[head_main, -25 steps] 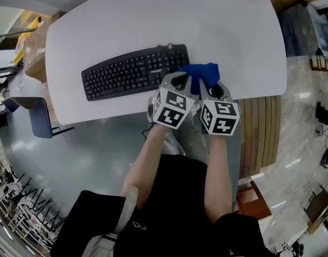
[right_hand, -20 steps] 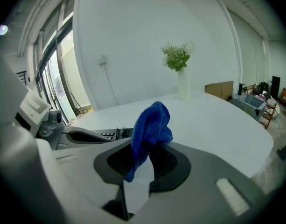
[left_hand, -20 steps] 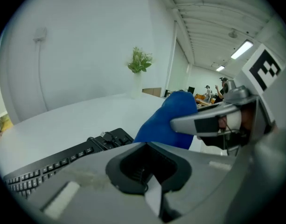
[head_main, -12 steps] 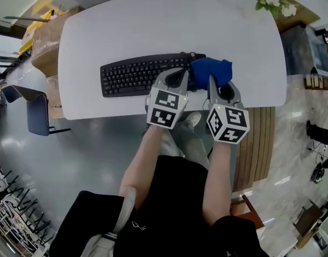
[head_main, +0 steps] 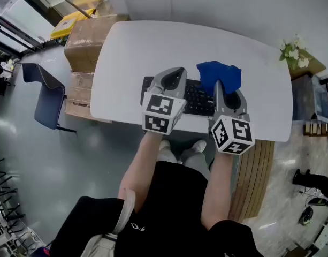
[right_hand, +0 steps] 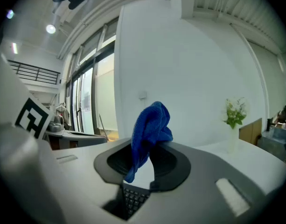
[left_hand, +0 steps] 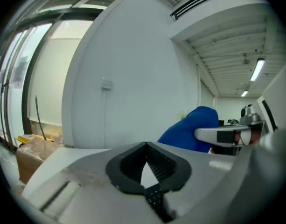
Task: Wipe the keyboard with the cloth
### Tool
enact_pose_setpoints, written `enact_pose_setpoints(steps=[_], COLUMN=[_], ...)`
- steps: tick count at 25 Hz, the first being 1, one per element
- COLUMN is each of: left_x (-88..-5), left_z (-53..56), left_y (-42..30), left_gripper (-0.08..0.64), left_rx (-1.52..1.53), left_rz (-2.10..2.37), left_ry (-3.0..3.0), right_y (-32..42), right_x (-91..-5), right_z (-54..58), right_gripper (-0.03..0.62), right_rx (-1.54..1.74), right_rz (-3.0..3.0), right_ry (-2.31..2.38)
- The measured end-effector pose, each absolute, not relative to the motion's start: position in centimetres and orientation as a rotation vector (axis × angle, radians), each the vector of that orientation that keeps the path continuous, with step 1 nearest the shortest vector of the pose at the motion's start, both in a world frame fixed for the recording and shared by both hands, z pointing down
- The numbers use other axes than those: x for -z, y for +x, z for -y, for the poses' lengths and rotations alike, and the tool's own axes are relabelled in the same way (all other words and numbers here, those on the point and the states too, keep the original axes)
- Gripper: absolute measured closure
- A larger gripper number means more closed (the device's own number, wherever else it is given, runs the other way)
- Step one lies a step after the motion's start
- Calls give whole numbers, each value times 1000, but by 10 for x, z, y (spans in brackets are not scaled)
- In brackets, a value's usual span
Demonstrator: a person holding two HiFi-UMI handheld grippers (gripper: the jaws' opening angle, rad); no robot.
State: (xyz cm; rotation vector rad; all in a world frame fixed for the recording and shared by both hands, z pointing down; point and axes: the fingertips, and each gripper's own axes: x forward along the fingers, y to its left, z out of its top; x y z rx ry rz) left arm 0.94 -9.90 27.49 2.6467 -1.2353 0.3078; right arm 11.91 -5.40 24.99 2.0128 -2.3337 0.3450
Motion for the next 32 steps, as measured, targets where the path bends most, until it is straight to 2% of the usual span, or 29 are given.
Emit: enact_pose_setpoints(steps=[8, 16, 32], left_x=[-183, -160, -140], left_z=[112, 128, 142], left_y=[-67, -105, -84], left_gripper=[564, 564, 563], left_rx=[-41, 25, 104], left_rz=[1430, 1505, 1437], left_ry=[2691, 2692, 2735], right_y=[49, 7, 26], right_x=[-183, -155, -138], right_z=[85, 105, 113], right_gripper=[511, 511, 511], right_rx=[-117, -12, 55], right_rz=[2498, 2551, 2494], right_ry=[1916, 1837, 1893])
